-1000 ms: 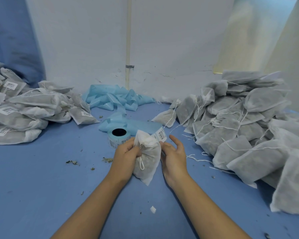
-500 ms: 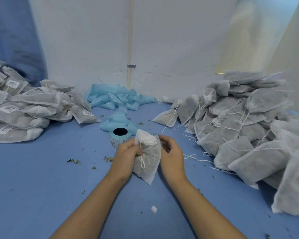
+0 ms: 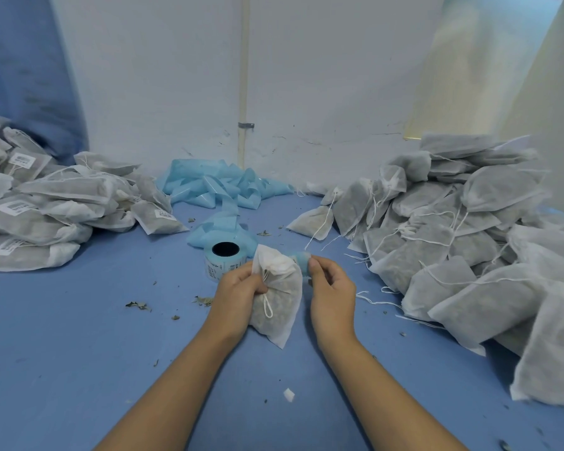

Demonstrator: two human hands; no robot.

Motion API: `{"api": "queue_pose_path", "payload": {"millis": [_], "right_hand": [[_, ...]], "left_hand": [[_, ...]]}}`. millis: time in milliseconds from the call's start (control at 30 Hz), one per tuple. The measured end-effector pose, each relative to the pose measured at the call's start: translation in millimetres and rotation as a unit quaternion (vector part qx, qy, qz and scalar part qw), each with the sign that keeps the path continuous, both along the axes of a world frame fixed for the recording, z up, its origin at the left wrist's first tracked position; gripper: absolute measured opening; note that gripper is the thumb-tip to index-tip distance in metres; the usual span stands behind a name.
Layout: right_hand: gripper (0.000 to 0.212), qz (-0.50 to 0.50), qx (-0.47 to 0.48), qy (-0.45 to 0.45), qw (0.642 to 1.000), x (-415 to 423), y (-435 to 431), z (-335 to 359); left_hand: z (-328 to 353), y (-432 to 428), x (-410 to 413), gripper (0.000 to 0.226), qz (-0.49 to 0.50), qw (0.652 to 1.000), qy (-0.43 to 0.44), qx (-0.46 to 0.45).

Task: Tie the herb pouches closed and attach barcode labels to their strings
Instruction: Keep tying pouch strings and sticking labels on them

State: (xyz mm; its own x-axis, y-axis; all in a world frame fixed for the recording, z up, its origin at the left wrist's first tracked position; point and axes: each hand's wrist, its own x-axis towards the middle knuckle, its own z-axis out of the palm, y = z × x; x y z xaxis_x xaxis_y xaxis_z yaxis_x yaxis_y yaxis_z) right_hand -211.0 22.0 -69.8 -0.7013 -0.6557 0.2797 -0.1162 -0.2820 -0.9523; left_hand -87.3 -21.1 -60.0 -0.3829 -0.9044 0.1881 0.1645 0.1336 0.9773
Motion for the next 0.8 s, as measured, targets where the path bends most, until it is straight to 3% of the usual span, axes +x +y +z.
{"api": "queue_pose_path", "payload": {"millis": [67,400,467,600,800], "right_hand": [[0.013,-0.034,-0.005,0.014,0.999,-1,0,-1],[0.019,-0.130,-0.007,-0.051,0.990,-6,0,0],[0.019,-0.127,-0.012,-0.056,0.990,-5,2,1],[0.015,-0.089,-0.028,0.004,0.996,3,5,5],[0.014,-0.019,-0.032,0.139,0.990,21,11,6]], "left_hand": [[-2,-2,0,0.016,0.008,1.000,-0.006,0.006],[-7,-9,-2,0.007,0.052,0.998,-0.003,0.028],[-7,-10,-1,0.021,0.050,0.998,0.002,0.025],[-6,-10,0,0.031,0.076,0.996,0.031,-0.025],[-5,-12,0,0.027,0.124,0.988,0.088,-0.038]]}}
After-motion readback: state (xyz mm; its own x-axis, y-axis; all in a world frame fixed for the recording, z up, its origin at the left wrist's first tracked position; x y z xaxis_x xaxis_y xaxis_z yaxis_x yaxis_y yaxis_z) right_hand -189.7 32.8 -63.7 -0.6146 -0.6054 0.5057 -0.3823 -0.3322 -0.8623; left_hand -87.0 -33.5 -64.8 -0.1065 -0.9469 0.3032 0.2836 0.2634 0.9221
